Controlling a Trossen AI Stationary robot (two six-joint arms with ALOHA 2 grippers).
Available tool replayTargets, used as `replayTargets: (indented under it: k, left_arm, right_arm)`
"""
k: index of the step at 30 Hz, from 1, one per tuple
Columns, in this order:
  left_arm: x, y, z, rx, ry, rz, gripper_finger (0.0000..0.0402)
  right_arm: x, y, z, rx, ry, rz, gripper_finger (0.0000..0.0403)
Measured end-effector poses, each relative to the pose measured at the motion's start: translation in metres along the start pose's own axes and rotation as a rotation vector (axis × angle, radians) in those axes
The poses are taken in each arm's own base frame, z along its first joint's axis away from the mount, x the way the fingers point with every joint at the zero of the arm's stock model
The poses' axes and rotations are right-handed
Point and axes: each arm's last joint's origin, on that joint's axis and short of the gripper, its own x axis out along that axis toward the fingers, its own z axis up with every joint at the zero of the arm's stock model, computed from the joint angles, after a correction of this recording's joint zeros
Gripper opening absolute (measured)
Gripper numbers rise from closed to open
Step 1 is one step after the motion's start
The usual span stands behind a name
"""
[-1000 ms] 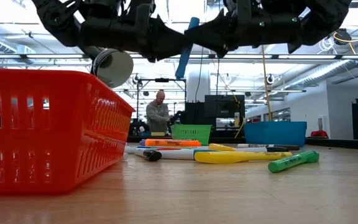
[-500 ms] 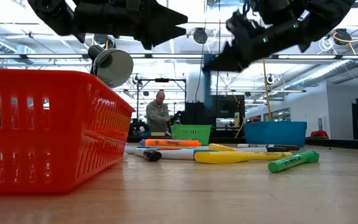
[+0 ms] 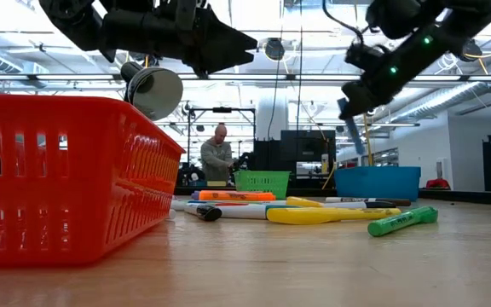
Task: Pick & Place Markers
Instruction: Put the blue highlighter into the dark blue bin
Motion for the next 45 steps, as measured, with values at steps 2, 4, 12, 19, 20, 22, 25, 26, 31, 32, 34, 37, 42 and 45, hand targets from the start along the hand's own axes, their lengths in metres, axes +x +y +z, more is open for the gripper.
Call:
replayTargets:
  k: [2, 4, 12, 19, 20, 22, 25, 26, 31, 32, 34, 37, 42, 45]
  left_arm:
    - [0.000, 0.000, 0.000, 0.000, -0.001, 0.001, 0.0267]
    - [0.000, 0.000, 0.000, 0.000, 0.001, 0.001, 0.0267]
    - [0.000, 0.000, 0.000, 0.016, 0.001, 0.003, 0.0266]
    - [0.000, 0.000, -0.001, 0.023, 0.010, 0.014, 0.0266]
    - [0.000, 0.000, -0.001, 0.024, 0.009, 0.014, 0.0267]
    - [0.000, 0.000, -0.001, 0.024, 0.009, 0.014, 0.0267]
    - [0.000, 0.000, -0.001, 0.024, 0.009, 0.014, 0.0267]
    - [0.000, 0.000, -0.001, 0.024, 0.009, 0.014, 0.0267]
    - [0.000, 0.000, -0.001, 0.024, 0.010, 0.014, 0.0267]
    - [0.000, 0.000, -0.001, 0.024, 0.010, 0.014, 0.0267]
    - [0.000, 0.000, -0.001, 0.024, 0.012, 0.014, 0.0267]
    - [0.000, 0.000, -0.001, 0.023, 0.012, 0.014, 0.0267]
    - [0.000, 0.000, -0.002, 0.023, 0.019, 0.013, 0.0267]
    - [0.000, 0.000, -0.002, 0.023, 0.019, 0.013, 0.0267]
  right_arm:
    - [0.001, -0.008, -0.008, 0.023, 0.008, -0.041, 0.0049]
    - [0.004, -0.017, -0.017, 0.048, 0.024, -0.075, 0.0049]
    - [0.017, -0.040, -0.053, 0.183, -0.092, -0.165, 0.0050]
    - [0.021, -0.051, -0.079, 0.248, -0.170, -0.190, 0.0051]
    - [0.022, -0.052, -0.082, 0.251, -0.167, -0.199, 0.0051]
    - [0.022, -0.054, -0.086, 0.258, -0.169, -0.213, 0.0056]
    - [0.021, -0.056, -0.088, 0.289, -0.198, -0.225, 0.0074]
    - [0.020, -0.056, -0.088, 0.301, -0.208, -0.226, 0.0082]
    - [0.020, -0.056, -0.087, 0.334, -0.233, -0.223, 0.0122]
    - [0.020, -0.056, -0.087, 0.335, -0.232, -0.223, 0.0128]
    - [0.020, -0.056, -0.087, 0.345, -0.232, -0.222, 0.0138]
    - [0.020, -0.056, -0.087, 0.353, -0.233, -0.220, 0.0149]
    - [0.020, -0.056, -0.087, 0.382, -0.238, -0.217, 0.0154]
    - [0.019, -0.056, -0.086, 0.401, -0.254, -0.207, 0.0155]
